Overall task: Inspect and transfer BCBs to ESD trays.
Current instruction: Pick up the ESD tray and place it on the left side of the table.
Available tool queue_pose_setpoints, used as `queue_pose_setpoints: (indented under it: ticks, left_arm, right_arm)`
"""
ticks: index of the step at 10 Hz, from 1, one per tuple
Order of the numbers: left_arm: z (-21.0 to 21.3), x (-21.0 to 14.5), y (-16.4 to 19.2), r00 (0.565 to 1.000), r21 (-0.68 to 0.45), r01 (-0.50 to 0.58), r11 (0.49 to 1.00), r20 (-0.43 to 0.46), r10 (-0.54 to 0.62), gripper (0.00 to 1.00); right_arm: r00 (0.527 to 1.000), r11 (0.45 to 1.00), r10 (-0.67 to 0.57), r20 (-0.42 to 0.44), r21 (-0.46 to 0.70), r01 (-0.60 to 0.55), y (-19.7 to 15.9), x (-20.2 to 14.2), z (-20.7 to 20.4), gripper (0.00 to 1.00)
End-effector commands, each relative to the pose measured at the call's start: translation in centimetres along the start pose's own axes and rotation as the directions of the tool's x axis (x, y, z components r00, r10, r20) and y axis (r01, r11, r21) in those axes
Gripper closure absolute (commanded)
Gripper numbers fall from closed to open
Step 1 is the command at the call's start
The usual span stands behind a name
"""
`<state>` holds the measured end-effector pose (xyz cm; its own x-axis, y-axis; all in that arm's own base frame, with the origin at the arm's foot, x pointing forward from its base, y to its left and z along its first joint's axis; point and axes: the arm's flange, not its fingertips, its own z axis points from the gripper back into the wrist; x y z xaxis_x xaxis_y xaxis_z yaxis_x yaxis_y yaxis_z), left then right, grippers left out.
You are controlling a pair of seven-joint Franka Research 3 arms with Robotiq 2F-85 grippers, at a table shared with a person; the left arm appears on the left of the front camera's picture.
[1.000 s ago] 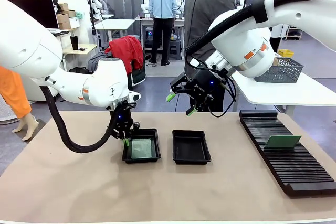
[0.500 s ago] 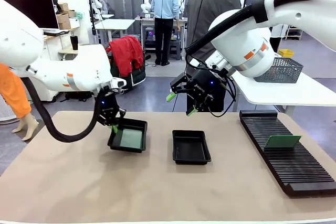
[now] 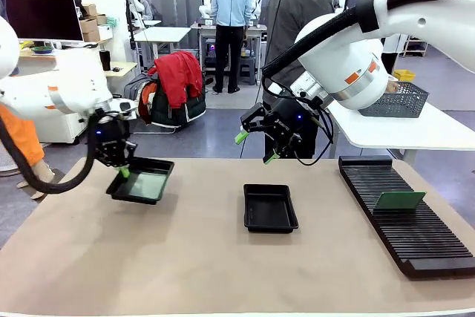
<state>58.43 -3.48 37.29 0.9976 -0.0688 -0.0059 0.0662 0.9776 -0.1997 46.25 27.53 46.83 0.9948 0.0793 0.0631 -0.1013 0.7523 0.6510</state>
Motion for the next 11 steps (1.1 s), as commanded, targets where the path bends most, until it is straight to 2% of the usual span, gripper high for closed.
queue_pose_setpoints:
  ticks: [1, 6, 11]
  left_arm:
    - [0.7, -0.4, 4.3, 1.0, -0.02, 0.006, 1.0, -0.011, -0.007, 0.97]
    - [0.2, -2.5, 13.5, 1.0, -0.047, -0.016, 0.999, 0.001, 0.016, 0.97]
    - [-2.0, -6.7, 16.1, 0.997, -0.084, -0.064, 0.994, 0.027, 0.067, 0.97]
  right_arm:
    - [1.0, 1.0, -0.009, 0.004, -0.015, 0.009, 0.1, 0.3, -0.2, 0.0]
    - [1.0, 1.0, -0.009, 0.004, -0.015, 0.009, 0.1, 0.3, -0.2, 0.0]
    - [1.0, 1.0, -0.009, 0.004, -0.015, 0.009, 0.1, 0.3, -0.2, 0.0]
